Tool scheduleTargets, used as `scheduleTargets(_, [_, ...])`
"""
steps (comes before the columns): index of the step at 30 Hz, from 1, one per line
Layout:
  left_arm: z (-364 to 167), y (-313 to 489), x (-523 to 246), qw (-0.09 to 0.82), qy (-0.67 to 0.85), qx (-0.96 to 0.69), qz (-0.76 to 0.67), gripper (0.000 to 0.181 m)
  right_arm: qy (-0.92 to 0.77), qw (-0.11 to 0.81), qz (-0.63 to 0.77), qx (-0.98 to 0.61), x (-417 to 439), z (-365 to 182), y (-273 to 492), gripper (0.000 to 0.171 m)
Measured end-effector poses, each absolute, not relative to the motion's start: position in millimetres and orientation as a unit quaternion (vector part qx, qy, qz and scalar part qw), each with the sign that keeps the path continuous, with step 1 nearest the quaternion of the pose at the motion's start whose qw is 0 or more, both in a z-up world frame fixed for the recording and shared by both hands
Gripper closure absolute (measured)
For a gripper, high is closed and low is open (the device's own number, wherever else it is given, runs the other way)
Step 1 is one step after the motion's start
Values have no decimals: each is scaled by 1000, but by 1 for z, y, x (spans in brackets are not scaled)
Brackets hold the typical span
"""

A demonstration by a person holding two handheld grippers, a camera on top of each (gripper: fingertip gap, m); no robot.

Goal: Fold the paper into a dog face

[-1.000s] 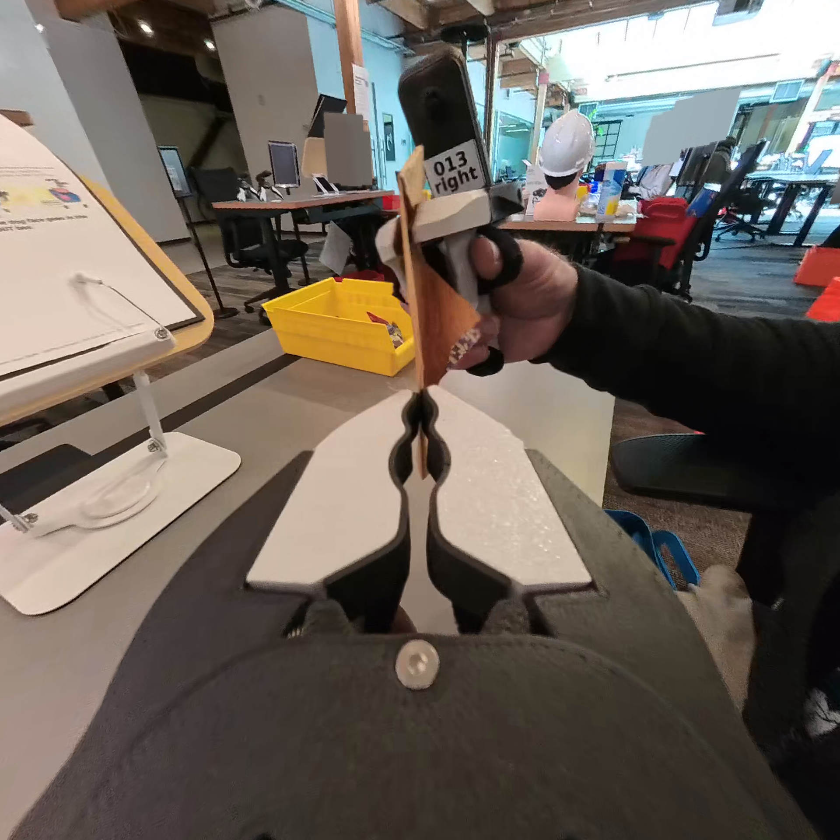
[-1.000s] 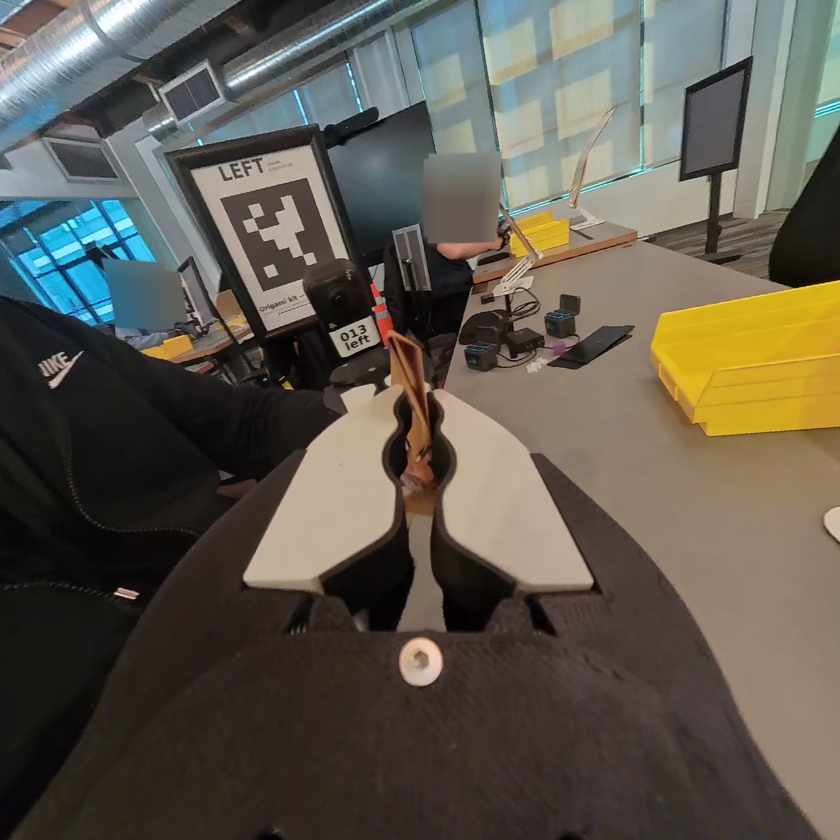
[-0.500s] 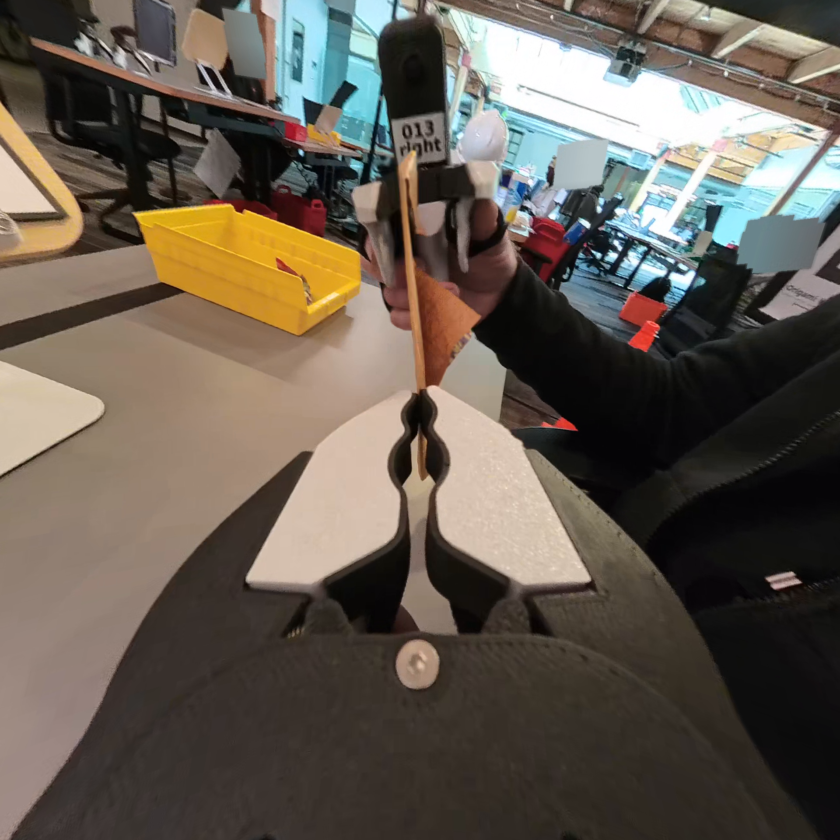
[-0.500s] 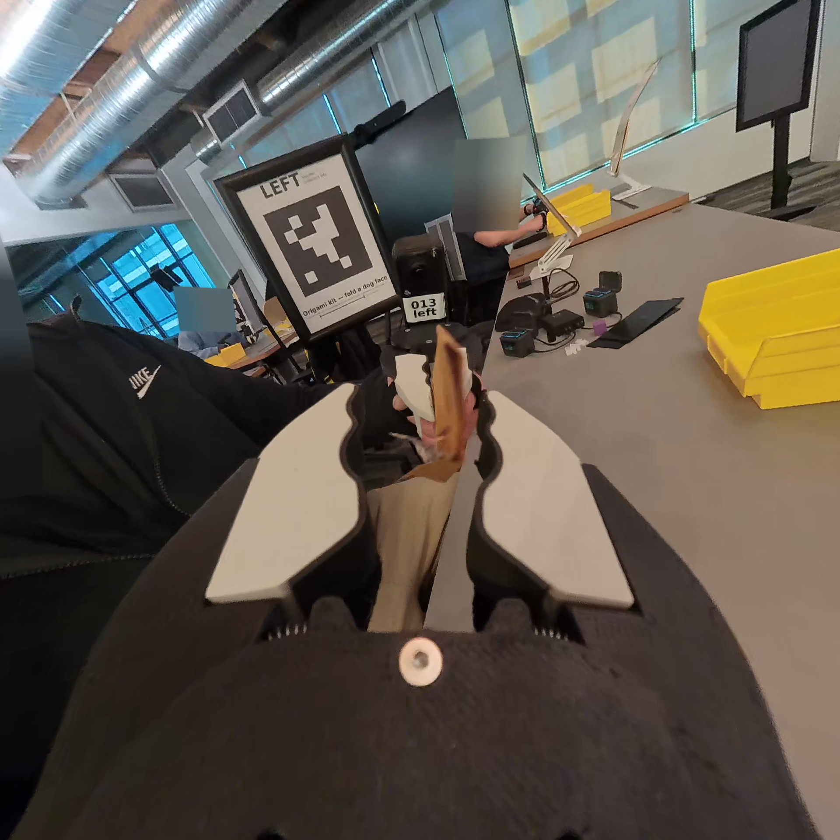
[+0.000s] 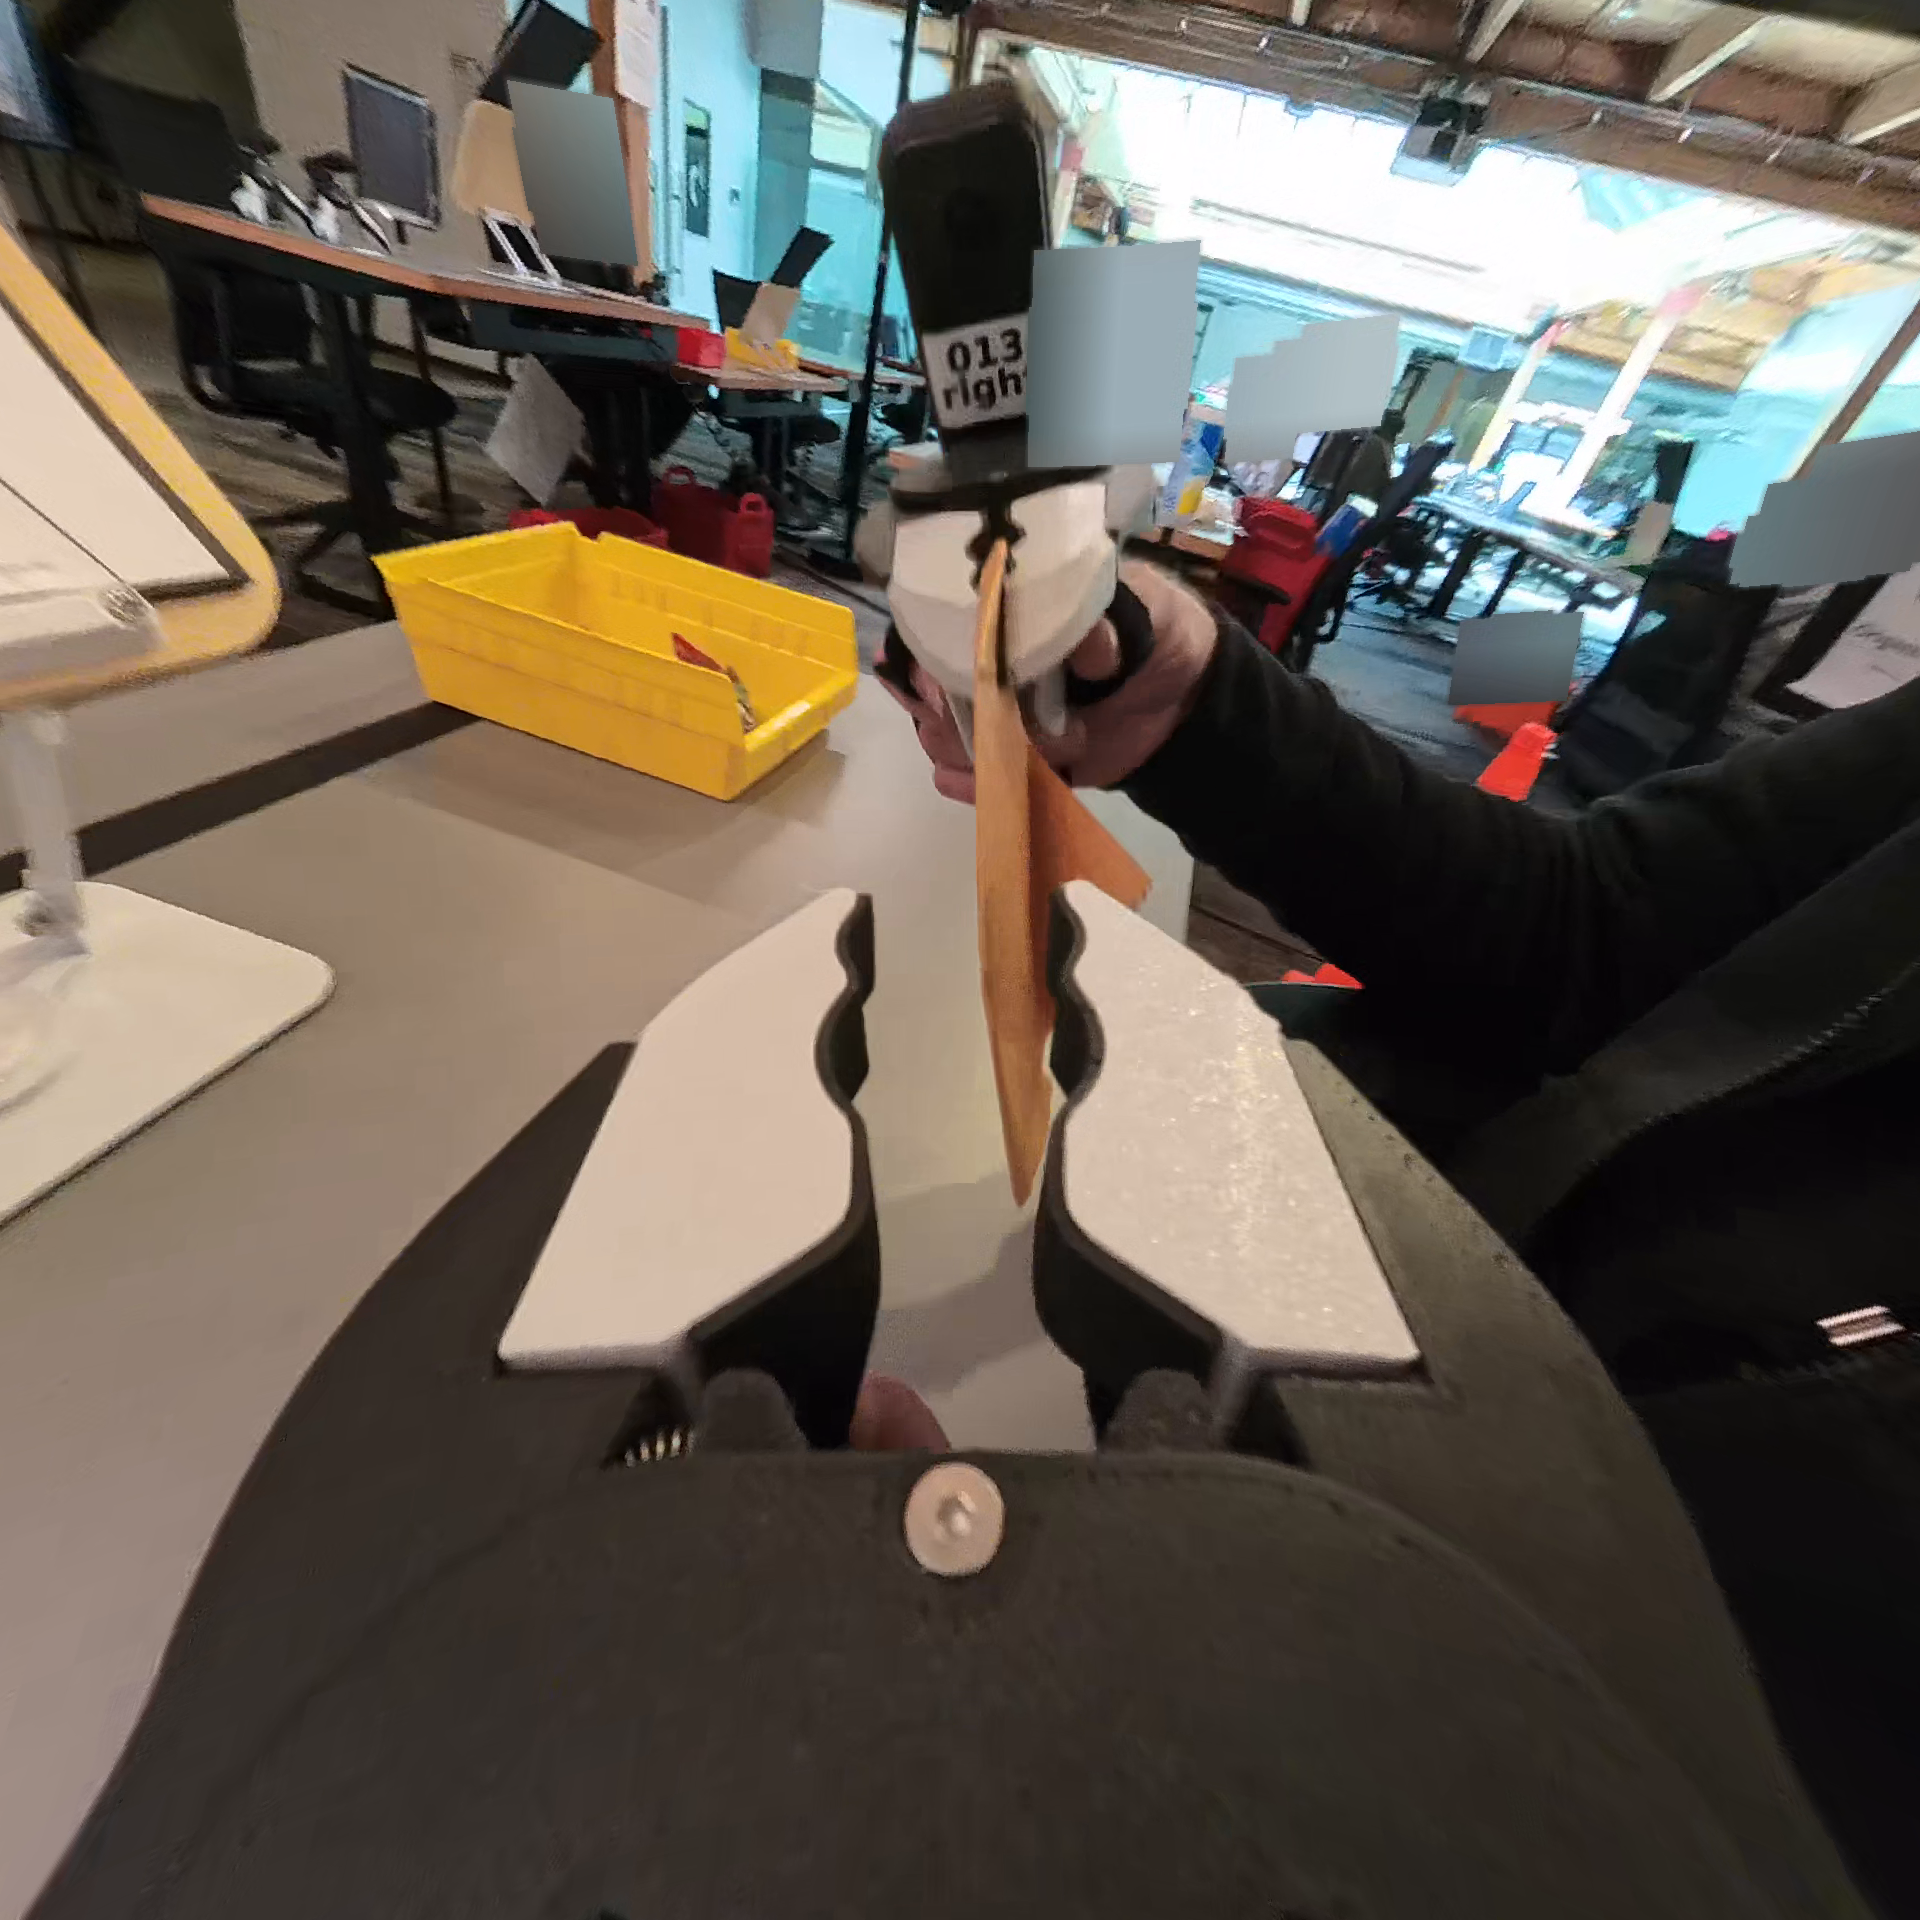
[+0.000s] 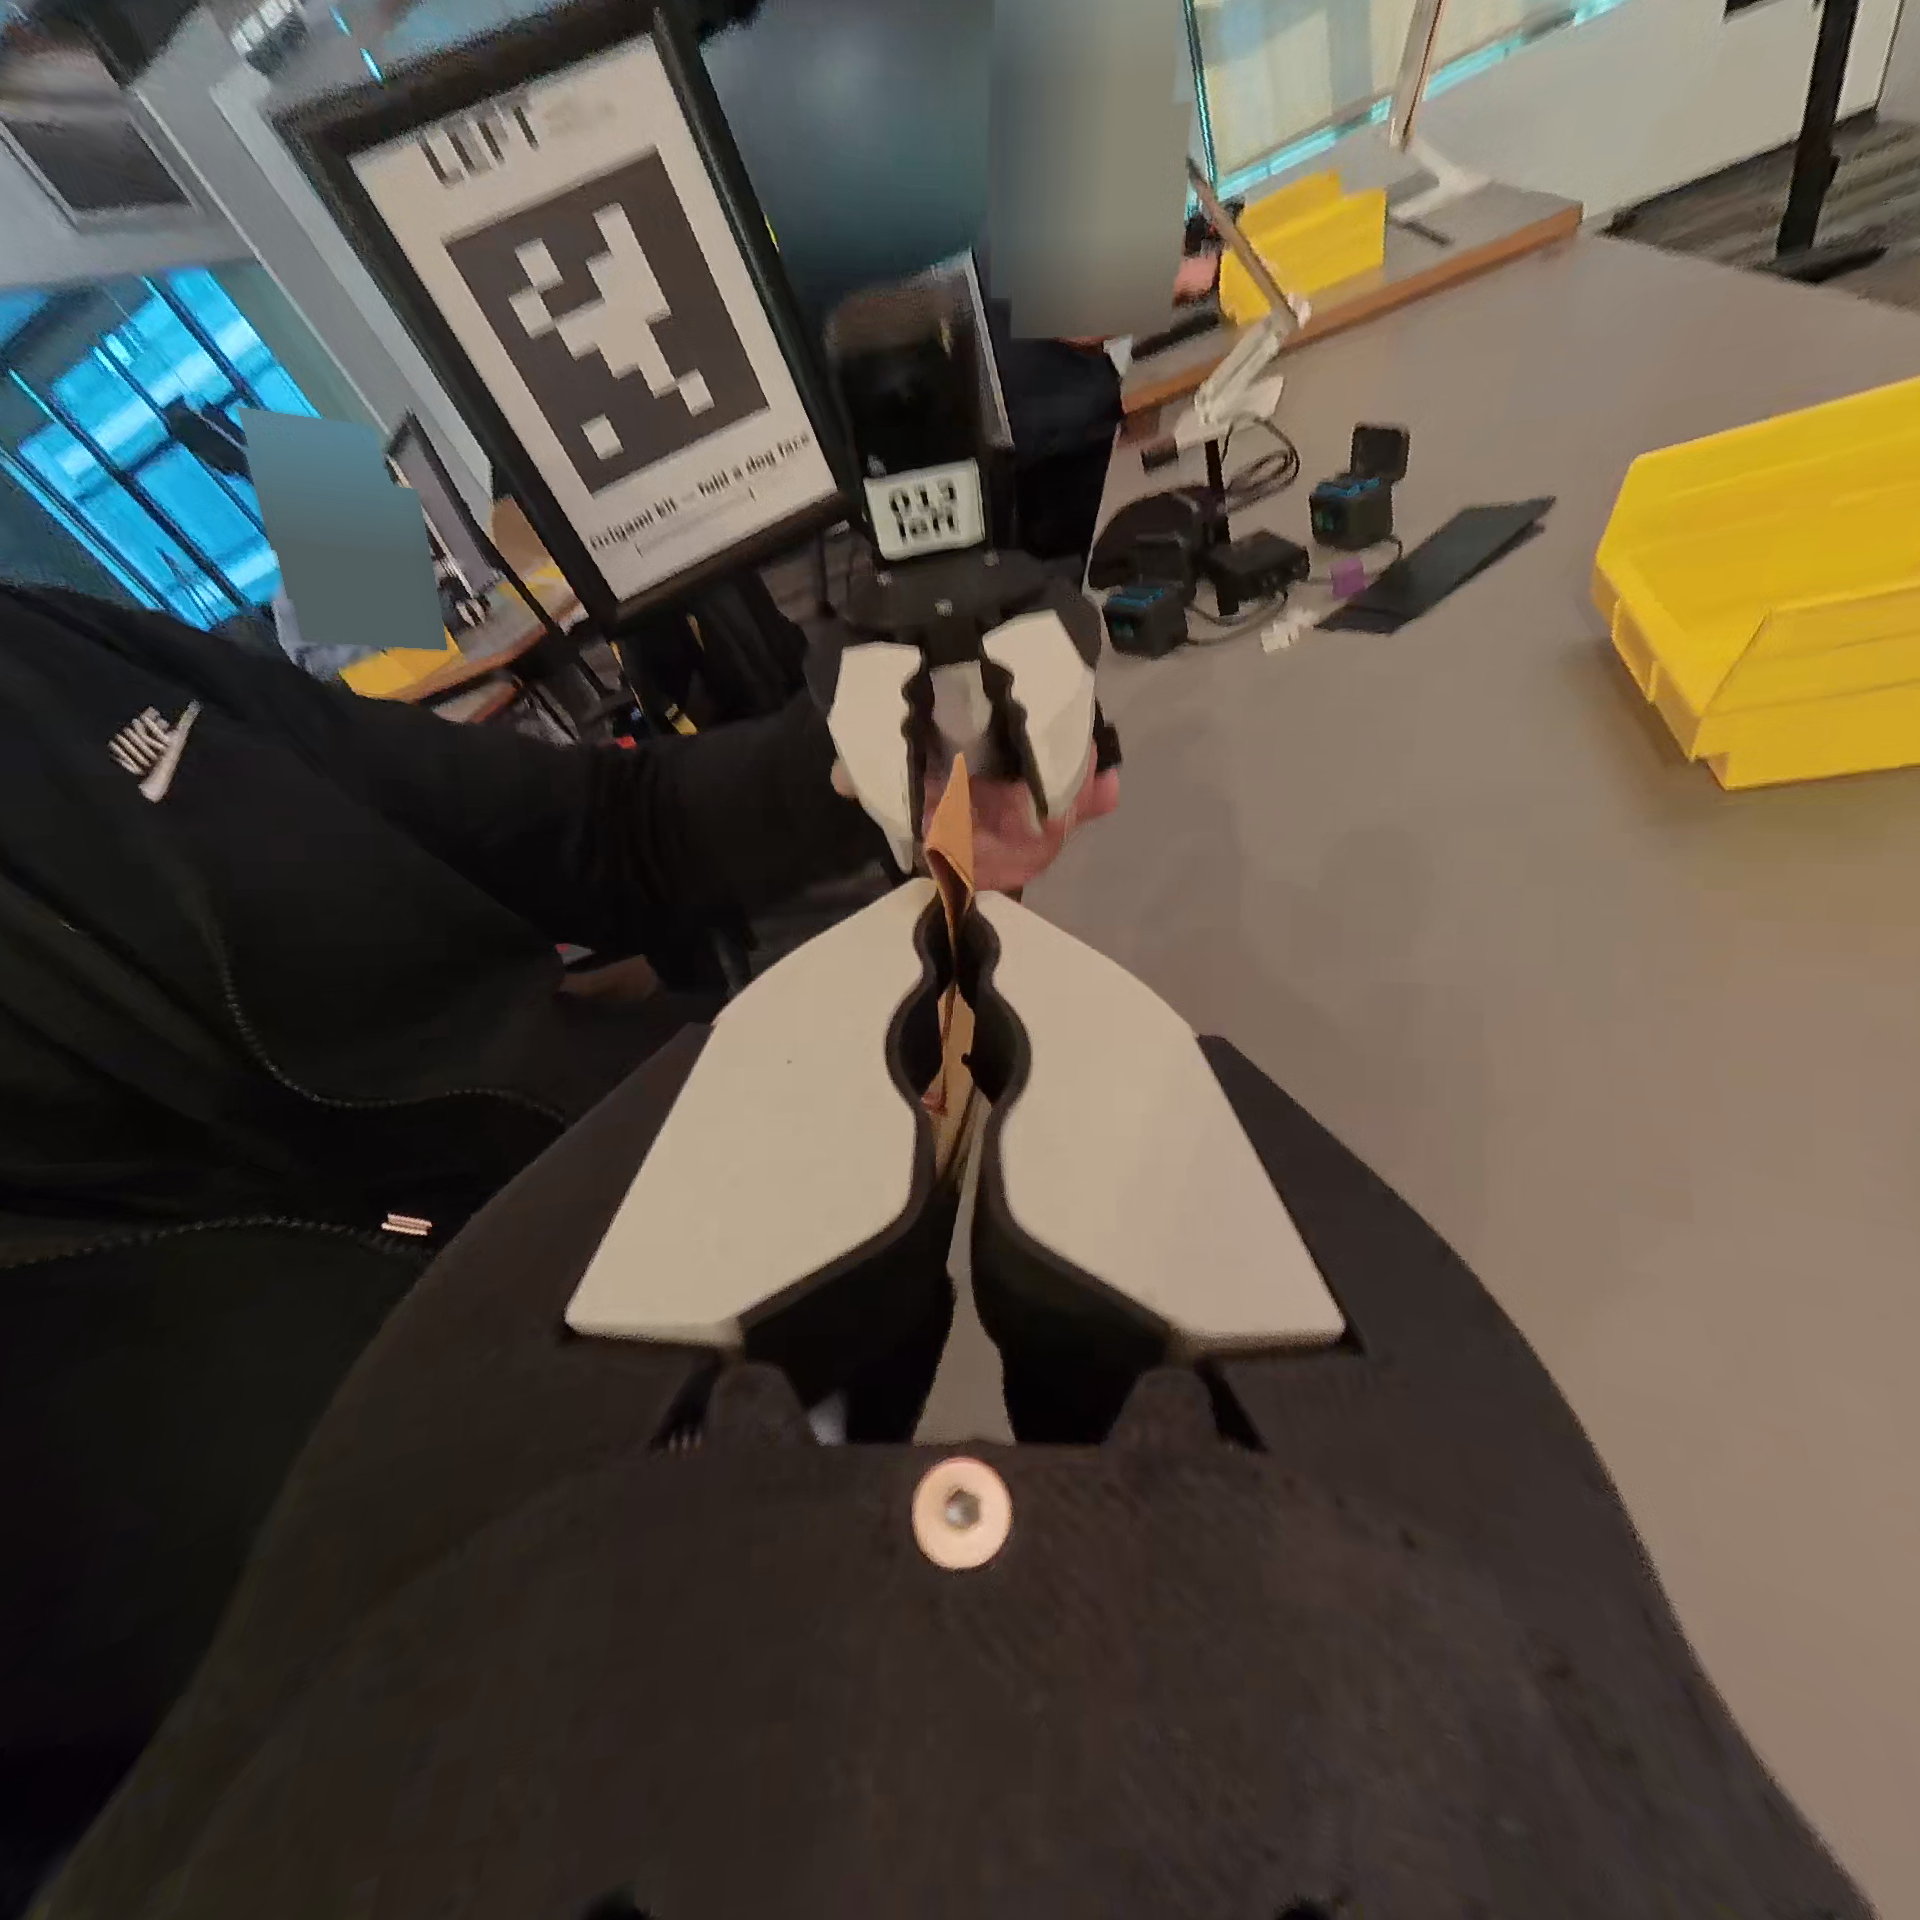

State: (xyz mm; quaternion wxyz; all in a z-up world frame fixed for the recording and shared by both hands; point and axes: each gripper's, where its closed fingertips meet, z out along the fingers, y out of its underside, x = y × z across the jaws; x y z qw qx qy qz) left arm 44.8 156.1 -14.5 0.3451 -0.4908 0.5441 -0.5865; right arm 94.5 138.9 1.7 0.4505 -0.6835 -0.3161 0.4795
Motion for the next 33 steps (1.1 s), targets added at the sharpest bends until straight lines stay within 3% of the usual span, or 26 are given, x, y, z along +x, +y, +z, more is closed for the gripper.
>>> scheduleTargets(5, [-5,145,53,412,580,-474,-519,157,-342,403,473,-705,69,-16,136,171])
scheduleTargets(8, [-6,142,56,422,583,-477,-504,181,-353,388,465,-713,57,-24,136,171])
scheduleTargets(12, [-9,143,52,410,586,-484,-505,181,-354,397,475,-701,52,-19,136,167])
scheduleTargets(15, [-9,135,52,402,599,-474,-505,181,-360,400,479,-693,50,-15,134,154])
scheduleTargets(23, [-12,130,56,393,599,-473,-513,181,-373,405,460,-697,48,-19,134,171])
scheduleTargets(25, [-16,127,55,375,604,-471,-522,161,-372,408,454,-699,48,-20,135,171])
scheduleTargets(27, [-18,127,55,376,606,-470,-520,159,-369,411,454,-699,48,-18,136,171])
scheduleTargets(30, [-18,128,56,383,606,-469,-515,178,-371,408,453,-701,48,-19,135,171])
scheduleTargets(33, [-20,129,55,390,615,-469,-499,181,-373,406,450,-703,47,-20,136,171])
